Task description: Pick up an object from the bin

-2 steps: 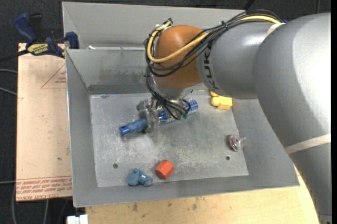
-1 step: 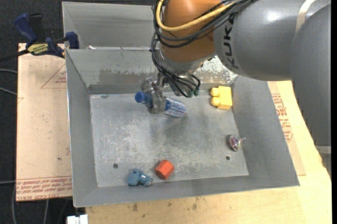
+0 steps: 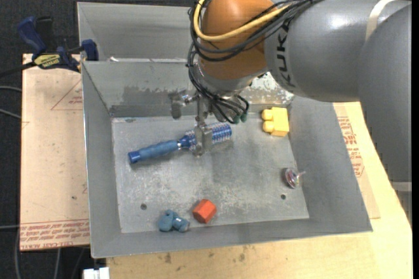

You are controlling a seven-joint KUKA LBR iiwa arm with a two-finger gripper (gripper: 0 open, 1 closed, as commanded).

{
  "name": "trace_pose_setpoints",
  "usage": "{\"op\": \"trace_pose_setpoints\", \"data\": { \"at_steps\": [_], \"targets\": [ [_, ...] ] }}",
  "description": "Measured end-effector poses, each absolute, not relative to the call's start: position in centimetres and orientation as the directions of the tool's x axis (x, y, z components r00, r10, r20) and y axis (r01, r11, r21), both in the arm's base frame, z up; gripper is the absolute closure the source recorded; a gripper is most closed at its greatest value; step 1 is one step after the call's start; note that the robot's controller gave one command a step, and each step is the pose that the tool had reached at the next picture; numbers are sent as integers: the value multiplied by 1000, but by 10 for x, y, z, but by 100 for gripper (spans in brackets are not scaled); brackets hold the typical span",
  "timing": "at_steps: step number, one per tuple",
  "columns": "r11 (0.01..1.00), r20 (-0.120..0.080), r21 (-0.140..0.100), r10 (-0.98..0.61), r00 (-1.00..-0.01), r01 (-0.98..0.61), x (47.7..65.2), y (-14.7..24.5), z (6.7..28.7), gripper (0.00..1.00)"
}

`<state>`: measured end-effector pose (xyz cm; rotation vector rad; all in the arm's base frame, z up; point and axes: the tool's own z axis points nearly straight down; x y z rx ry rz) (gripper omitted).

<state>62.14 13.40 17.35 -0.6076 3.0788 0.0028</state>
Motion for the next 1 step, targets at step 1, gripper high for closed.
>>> {"op": "trace_pose_setpoints", "data": {
  "at_steps": [1],
  "targets": [
    [872,4,3,-489,-872,-489,630,117,65,0]
  ]
}}
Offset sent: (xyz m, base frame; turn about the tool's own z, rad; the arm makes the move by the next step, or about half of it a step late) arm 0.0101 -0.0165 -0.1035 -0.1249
